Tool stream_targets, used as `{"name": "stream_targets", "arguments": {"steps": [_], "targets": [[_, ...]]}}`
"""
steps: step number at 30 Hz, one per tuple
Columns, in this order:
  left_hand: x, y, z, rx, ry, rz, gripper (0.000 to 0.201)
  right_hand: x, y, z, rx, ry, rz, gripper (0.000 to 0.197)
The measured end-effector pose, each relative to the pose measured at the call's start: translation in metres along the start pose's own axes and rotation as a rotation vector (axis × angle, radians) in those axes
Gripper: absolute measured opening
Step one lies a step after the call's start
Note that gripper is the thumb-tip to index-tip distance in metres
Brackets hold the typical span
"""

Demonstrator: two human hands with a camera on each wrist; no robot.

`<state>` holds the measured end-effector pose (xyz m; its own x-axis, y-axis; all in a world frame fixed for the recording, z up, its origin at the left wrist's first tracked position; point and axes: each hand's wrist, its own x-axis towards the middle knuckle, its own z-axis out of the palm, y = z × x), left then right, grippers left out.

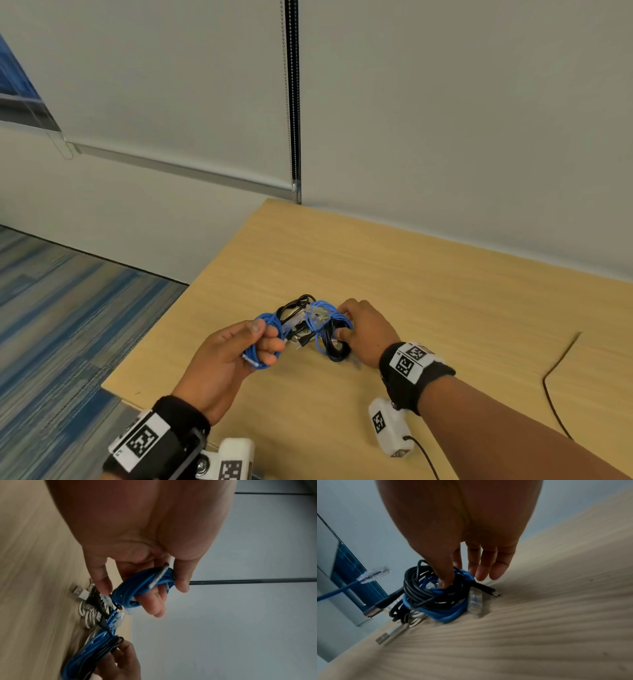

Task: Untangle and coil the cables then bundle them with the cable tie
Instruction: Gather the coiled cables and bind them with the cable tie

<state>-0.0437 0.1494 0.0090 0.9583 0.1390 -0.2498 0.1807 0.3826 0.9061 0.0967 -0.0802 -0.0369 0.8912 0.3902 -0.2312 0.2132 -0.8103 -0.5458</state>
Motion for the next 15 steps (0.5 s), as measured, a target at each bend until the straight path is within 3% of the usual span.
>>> {"name": "stream_targets", "arguments": {"steps": [4, 8, 11, 15], "targets": [[0.000, -0.001, 0.003, 0.057, 0.002, 0.002, 0.033, -0.007, 0.000, -0.012, 0.126, 0.025, -0.027, 0.021], [0.000, -0.002, 0.015, 0.143, 0.071, 0.057, 0.034, -0.025, 0.003, -0.037, 0.151, 0.044, -0.149, 0.018], [0.004, -0.005, 0.031, 0.252, 0.124, 0.112, 0.020, -0.037, 0.003, -0.060, 0.120, 0.016, -0.248, 0.015], [0.005, -0.019, 0.063, 0.485, 0.141, 0.190, 0.021, -0.055, 0.000, -0.084, 0.041, -0.047, -0.388, 0.012]]}}
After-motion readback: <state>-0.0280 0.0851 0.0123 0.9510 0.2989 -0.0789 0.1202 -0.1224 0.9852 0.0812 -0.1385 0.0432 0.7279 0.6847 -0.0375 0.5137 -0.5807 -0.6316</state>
